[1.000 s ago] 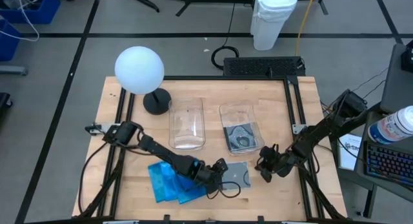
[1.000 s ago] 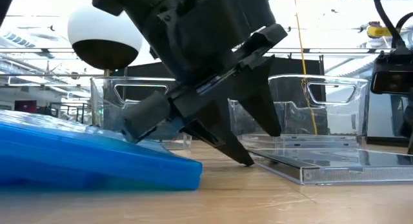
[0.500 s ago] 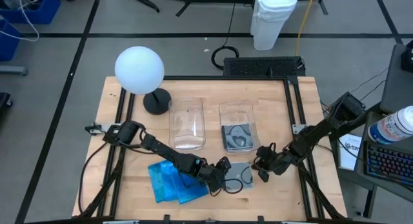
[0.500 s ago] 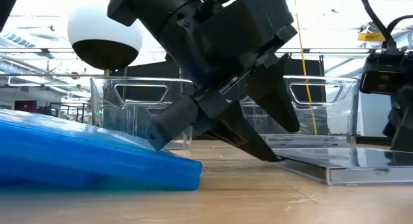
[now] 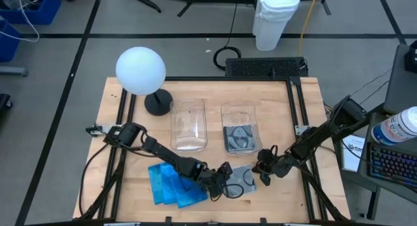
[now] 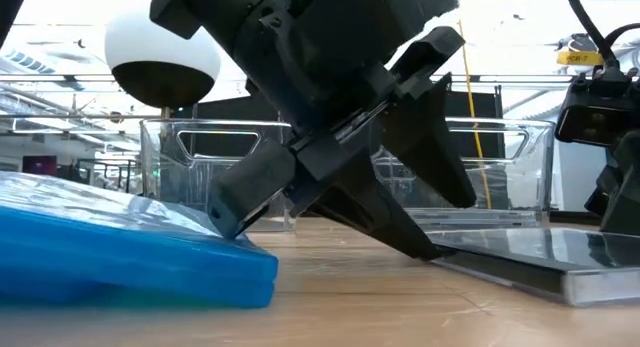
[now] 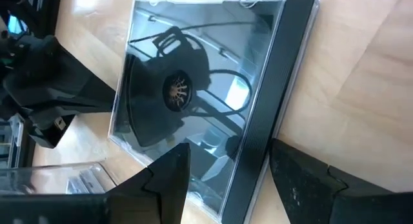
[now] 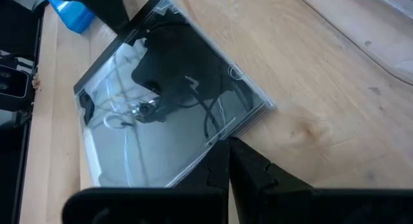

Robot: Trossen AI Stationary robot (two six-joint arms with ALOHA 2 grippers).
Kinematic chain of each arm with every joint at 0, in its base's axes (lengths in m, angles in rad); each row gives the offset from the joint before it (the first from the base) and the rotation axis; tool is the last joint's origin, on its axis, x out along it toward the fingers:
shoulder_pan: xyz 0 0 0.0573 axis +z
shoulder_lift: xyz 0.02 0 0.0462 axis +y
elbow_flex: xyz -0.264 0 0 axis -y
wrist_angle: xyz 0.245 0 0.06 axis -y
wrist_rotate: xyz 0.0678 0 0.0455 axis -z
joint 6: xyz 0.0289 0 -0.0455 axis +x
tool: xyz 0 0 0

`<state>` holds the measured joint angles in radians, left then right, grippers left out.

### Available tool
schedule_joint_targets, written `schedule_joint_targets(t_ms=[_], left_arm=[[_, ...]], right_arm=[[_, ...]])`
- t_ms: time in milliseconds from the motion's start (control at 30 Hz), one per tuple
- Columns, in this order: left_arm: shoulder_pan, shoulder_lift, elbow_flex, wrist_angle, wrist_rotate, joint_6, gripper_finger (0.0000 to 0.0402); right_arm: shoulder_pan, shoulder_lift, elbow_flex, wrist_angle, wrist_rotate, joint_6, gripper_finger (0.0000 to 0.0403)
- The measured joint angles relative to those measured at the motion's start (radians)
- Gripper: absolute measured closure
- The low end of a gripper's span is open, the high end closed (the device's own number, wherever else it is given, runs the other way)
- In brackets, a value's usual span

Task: Pick & place jewel cases by type
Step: Put the black CD case into the right transparent bin

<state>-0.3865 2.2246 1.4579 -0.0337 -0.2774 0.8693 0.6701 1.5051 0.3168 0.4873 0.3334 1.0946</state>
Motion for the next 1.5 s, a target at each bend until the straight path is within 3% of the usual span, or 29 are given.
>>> schedule_joint_targets(t_ms=[400, 1000, 1167, 1500], left_arm=[[-0.004, 0.004, -0.001, 0.089, -0.029, -0.016, 0.0190], [-0.015, 0.003, 0.003, 0.062, -0.010, -0.055, 0.0190], [-0.034, 0.003, 0.003, 0.054, 0.009, -0.043, 0.0190], [-0.048, 0.003, 0.004, 0.055, -0.035, -0.043, 0.0190]], right_arm=[[0.008, 0.002, -0.001, 0.007, 0.008, -0.005, 0.0403], [0.068, 0.006, 0.001, 0.024, 0.042, -0.004, 0.0403], [0.107, 0.006, 0.036, 0.056, -0.092, 0.029, 0.0403], [0.135, 0.008, 0.085, 0.037, -0.101, -0.027, 0.0403]])
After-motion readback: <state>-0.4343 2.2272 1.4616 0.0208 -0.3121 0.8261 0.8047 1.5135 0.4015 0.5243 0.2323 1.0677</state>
